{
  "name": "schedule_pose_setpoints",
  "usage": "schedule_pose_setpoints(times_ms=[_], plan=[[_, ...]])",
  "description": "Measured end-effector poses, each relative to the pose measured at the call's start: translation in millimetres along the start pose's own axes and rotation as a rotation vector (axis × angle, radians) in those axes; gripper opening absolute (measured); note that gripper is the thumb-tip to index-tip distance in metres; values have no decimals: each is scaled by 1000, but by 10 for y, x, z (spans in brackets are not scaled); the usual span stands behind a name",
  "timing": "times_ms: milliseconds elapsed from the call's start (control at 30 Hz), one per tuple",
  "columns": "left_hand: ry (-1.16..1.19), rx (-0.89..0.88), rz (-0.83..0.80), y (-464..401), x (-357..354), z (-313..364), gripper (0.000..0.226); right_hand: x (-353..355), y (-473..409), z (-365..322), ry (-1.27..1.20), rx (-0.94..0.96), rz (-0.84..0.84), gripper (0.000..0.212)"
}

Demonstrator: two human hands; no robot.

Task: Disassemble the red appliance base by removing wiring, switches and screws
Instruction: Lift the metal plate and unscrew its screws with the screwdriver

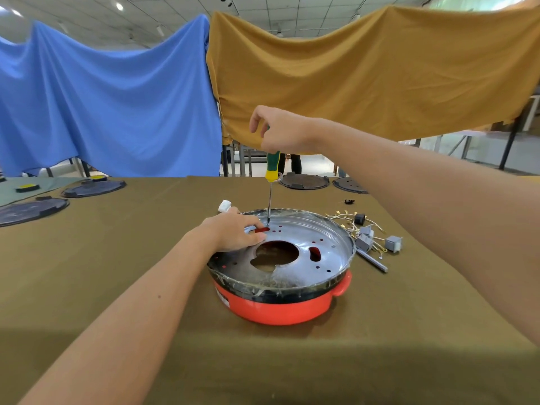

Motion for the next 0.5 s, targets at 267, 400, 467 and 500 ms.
schedule_pose_setpoints(times_ms=[267,400,467,500], plan=[[2,-4,5,4,-2,-7,48,-43,-67,98,469,29,60,20],[-9,-5,0,-6,-4,-13,48,9,11,67,11,21,1,31],[-13,-6,2,-11,-8,-17,48,31,58,49,-95,8,-8,36],[-13,-6,4,-15,-9,-18,48,34,68,44,-67,-2,-12,32]])
Point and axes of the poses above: each hand's wrist, its own y-axis away from the middle knuckle, its own x-axis out of the back of the hand, z = x × y, the point moved 1 cm from there along -y, towards the middle knuckle, and after that the axes turned 2 degrees about z, right-handed, at the moved point
